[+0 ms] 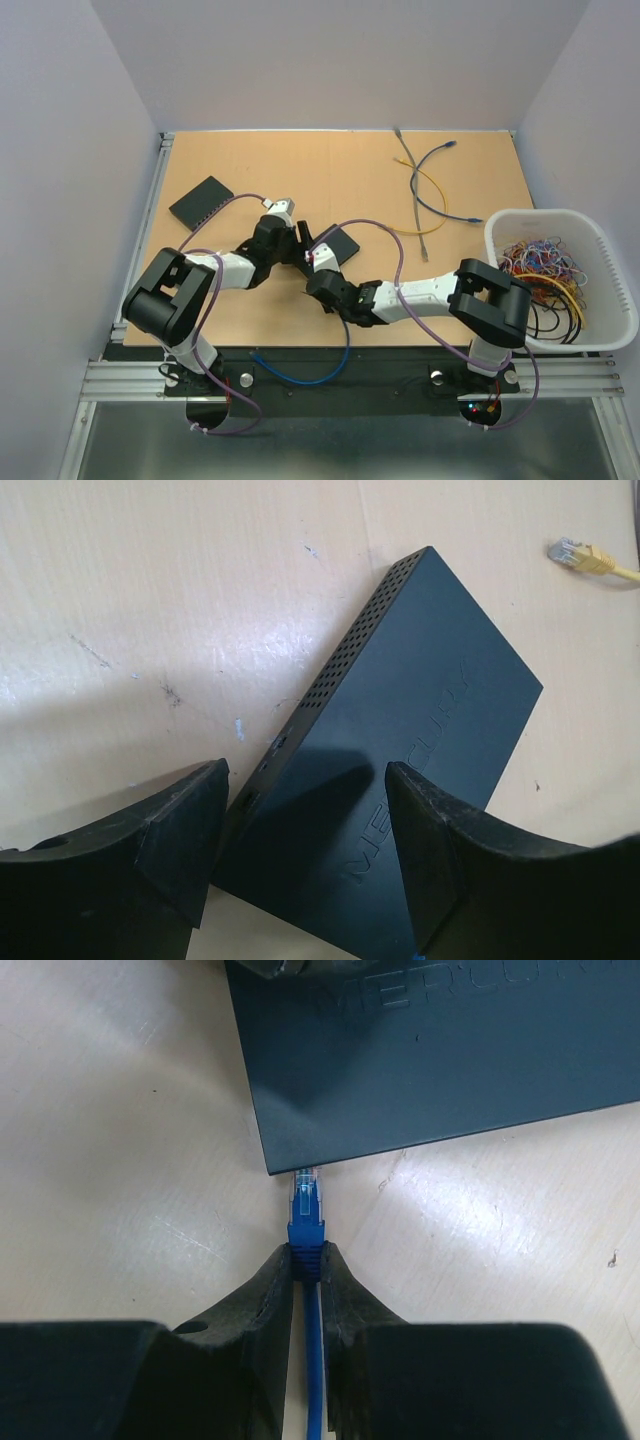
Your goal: Insert the plug into the switch port
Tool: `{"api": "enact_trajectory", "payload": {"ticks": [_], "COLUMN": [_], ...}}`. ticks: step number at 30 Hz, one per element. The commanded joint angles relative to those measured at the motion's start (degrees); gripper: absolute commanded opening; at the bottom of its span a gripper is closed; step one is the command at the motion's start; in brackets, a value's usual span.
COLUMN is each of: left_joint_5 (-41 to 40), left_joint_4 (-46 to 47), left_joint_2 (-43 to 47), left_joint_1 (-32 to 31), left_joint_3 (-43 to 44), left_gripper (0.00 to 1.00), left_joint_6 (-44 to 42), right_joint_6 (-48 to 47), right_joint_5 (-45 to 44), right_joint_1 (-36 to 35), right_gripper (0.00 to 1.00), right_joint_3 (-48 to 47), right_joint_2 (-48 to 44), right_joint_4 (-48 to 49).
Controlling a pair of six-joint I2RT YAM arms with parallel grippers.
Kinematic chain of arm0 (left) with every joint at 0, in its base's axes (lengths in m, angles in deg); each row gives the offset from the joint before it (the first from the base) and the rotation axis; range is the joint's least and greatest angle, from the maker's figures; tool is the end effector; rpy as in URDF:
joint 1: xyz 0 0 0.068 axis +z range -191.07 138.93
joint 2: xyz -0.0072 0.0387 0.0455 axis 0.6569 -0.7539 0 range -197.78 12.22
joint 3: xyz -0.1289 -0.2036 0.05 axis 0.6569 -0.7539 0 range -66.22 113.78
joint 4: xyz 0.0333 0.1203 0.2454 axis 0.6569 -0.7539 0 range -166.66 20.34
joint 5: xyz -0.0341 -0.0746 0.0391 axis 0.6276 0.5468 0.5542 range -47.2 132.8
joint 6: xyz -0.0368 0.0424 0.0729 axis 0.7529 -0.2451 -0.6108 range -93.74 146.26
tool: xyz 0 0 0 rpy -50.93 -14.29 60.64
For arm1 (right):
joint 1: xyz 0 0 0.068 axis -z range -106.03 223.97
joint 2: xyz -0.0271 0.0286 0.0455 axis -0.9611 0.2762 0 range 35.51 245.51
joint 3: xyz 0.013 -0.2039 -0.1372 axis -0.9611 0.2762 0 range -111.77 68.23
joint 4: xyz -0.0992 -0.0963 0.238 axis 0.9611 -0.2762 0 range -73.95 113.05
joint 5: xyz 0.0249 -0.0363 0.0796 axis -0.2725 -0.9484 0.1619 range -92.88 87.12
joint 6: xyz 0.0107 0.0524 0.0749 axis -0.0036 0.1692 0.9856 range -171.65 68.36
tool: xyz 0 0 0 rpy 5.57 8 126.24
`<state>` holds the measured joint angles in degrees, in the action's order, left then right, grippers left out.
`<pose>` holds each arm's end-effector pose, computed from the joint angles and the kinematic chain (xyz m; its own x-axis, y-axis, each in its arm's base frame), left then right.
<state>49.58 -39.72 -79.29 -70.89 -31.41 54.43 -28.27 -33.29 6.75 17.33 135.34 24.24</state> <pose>0.3060 -0.1866 0.0953 -0.6207 -0.1846 -0.7620 0.3315 0.8189 -0.4684 0.1834 0.3286 0.0824 -0.5262 -0.3693 -0.7660 -0.4952 0.8654 -0.0771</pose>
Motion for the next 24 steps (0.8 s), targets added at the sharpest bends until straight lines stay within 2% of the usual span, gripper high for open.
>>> {"api": "enact_trajectory", "payload": {"ticks": [1, 17, 24], "left_joint_5": [1.7, 2.4, 1.6], "left_joint_4": [0.2, 3.1, 3.5], "left_joint_2": [-0.4, 1.1, 3.6], "left_joint_1": [-1.2, -3.2, -5.0], "left_joint_3": [-2.0, -7.6, -10.0], "left_gripper": [0.74, 0.74, 0.73], "left_joint_6": [0.8, 3.5, 4.3], "right_joint_6": [-0.6, -4.3, -8.5], "right_joint_5": [0.0, -0.2, 4.3], "right_joint_1": [-0.5, -0.4, -0.4], "right_gripper": [0.00, 0.00, 0.00], "right_joint_3": [-2.6, -3.1, -1.1], "right_joint_2": [0.6, -0.4, -2.0], "right_joint_4": [1.4, 2.1, 5.5]}}
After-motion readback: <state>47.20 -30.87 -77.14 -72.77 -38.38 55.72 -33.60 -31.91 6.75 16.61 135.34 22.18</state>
